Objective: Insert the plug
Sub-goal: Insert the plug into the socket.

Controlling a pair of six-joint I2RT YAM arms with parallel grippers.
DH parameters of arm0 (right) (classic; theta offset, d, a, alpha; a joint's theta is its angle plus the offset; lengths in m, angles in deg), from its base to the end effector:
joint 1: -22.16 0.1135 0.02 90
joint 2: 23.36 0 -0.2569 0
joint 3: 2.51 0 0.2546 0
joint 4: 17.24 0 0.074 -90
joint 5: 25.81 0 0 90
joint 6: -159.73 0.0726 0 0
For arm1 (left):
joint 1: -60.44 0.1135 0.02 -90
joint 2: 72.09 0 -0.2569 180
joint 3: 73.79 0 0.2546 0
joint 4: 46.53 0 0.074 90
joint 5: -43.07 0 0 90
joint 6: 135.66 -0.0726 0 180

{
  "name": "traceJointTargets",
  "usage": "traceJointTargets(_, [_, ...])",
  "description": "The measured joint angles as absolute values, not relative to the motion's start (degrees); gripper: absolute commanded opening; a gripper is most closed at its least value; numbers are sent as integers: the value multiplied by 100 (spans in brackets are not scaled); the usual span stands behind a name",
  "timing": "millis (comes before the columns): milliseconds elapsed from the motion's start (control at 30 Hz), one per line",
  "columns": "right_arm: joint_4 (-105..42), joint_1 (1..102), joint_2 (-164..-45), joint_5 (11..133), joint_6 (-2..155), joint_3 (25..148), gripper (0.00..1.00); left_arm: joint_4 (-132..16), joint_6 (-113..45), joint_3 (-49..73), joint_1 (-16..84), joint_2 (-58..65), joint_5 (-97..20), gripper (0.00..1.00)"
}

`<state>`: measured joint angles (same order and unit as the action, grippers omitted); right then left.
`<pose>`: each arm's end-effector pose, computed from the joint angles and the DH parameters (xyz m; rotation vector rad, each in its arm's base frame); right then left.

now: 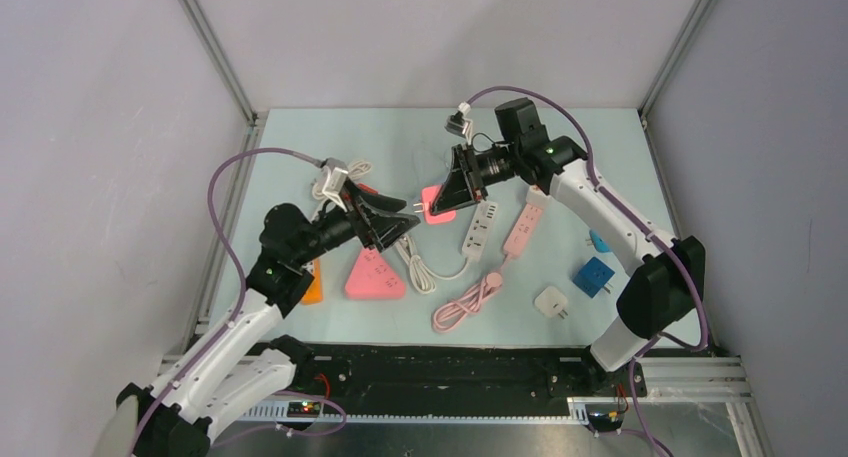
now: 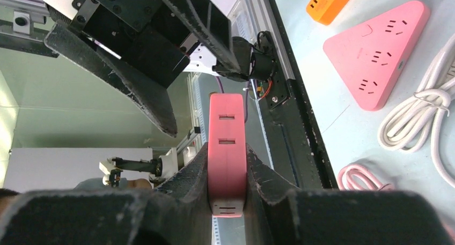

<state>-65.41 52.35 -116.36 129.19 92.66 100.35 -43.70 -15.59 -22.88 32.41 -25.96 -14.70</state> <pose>0.2836 0.2411 0.3488 -0.8270 2.1794 1.7517 0.1847 -0.1422 0.3379 0.4690 1.5106 -1.2127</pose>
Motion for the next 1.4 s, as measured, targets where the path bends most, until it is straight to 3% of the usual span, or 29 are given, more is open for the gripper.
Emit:
traceJointTargets(133, [-6550,5309,-11636,12967,9212,10035,0,-4280,-1452,-2288,3241,-2402,-1481,55])
traceJointTargets(300, [-6567,5342,-11636,12999,9170,10035,0,-4249,-1310,-2288,3241,-2176,-1470,33])
traceJointTargets(533, [-6576,5336,-11633,13002,9159,10035,0,-4160,-1262,-2361,3278,-2329,-1477,24])
traceJointTargets(900, [-6626,5244,-11633,12912,9196,10035,0,-4131,-1266,-2594,3488,-2478,-1564,30])
traceJointTargets(1033, [-6690,5045,-11620,12691,9293,10035,0,-4199,-1268,-2675,3636,-2489,-1818,38])
traceJointTargets(1167, [-7195,4676,-11657,12022,9546,10068,0,-4424,-1310,-2677,3708,-2487,-2176,47])
traceJointTargets(1400, [-9063,3987,-12433,9872,9970,10522,0,-4872,-1476,-2677,3732,-2485,-2753,52])
